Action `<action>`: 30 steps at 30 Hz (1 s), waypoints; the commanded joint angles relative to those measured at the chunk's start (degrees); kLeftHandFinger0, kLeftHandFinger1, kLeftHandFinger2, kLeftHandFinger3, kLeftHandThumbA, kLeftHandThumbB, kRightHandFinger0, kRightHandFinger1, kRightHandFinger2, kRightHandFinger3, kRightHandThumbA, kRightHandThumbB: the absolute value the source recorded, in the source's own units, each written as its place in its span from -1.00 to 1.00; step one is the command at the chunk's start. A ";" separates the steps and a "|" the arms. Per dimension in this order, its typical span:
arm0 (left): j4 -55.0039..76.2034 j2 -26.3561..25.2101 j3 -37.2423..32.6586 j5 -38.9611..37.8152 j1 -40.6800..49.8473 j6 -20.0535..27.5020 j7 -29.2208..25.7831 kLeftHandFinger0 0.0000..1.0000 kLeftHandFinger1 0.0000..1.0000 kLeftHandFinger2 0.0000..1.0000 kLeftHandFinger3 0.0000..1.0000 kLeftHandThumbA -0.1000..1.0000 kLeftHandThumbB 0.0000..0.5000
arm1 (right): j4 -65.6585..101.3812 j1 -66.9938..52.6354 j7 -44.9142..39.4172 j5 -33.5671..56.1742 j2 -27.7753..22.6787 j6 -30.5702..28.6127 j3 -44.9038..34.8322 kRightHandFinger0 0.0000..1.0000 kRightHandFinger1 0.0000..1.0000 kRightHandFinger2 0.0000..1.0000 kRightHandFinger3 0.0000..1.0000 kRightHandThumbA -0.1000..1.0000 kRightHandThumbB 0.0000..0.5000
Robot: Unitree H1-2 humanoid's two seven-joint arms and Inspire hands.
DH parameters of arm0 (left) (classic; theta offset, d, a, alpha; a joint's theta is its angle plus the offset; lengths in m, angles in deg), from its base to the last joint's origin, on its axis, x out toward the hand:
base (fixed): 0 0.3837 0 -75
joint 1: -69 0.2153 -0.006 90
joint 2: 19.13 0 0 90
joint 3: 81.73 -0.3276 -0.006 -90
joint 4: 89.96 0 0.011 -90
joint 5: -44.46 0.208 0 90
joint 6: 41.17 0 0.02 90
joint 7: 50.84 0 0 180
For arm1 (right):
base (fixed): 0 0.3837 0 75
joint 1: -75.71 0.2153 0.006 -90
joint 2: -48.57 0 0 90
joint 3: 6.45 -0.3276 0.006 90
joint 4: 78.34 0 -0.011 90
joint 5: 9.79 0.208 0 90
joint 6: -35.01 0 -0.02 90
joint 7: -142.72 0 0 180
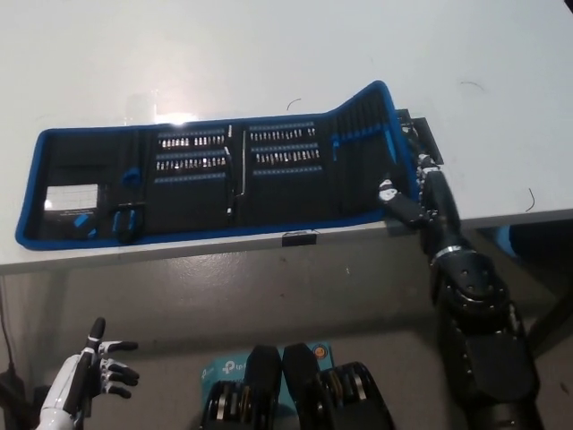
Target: The robot uses its right hand to lift an edge of the toolkit kept in middle of the desk and make one fold in it
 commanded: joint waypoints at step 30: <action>0.76 -1.29 -0.50 0.14 -0.90 1.00 0.97 -0.21 -0.14 -0.29 0.13 1.00 1.00 | -3.20 -0.22 9.33 -3.52 1.73 -15.30 0.18 -1.00 -1.00 -0.76 -0.65 -1.00 -0.72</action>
